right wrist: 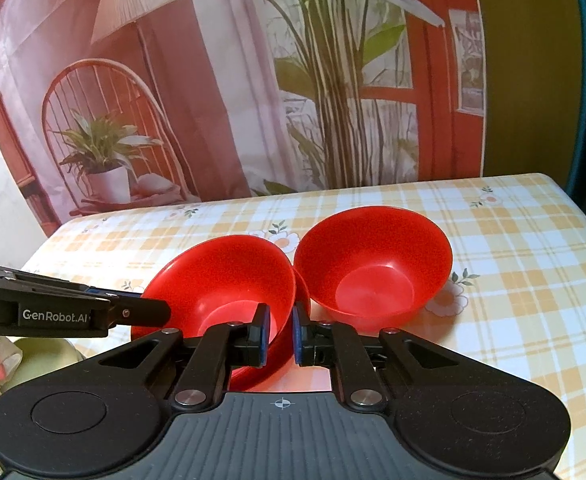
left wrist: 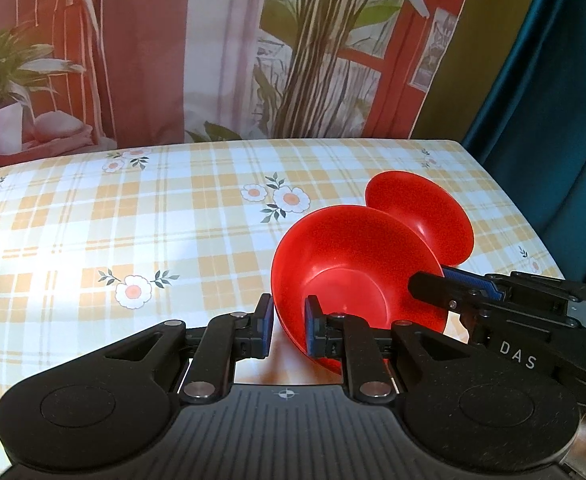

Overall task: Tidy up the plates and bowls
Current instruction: 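Lift the held red bowl and carry it onto the other red bowl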

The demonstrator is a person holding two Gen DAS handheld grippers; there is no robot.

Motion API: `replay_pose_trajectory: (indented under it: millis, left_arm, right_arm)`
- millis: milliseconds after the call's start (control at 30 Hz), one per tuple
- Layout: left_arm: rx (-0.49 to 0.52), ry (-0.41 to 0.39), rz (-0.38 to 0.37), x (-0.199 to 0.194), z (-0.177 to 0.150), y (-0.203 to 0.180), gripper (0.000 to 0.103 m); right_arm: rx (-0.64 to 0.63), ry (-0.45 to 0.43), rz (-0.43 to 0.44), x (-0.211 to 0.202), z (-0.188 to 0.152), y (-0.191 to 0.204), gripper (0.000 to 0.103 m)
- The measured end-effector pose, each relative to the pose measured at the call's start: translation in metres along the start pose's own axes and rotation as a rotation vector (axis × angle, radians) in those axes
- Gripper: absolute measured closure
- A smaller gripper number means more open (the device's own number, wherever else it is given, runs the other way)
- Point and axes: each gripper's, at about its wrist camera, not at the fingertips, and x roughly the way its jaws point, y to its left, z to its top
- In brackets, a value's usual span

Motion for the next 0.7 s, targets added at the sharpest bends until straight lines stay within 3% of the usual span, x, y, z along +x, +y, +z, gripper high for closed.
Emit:
replay_pose_trajectory:
  millis: [167,700]
  left_arm:
    - [-0.004,-0.005,0.007,-0.001,0.001,0.0,0.086]
    - [0.01,-0.059,-0.006,-0.008,0.025,-0.005,0.086]
  right_arm:
    - [-0.004,0.0,-0.004,0.0,-0.001,0.0,0.084]
    - [0.009,-0.062,-0.036,-0.009,0.005,-0.026,0.084]
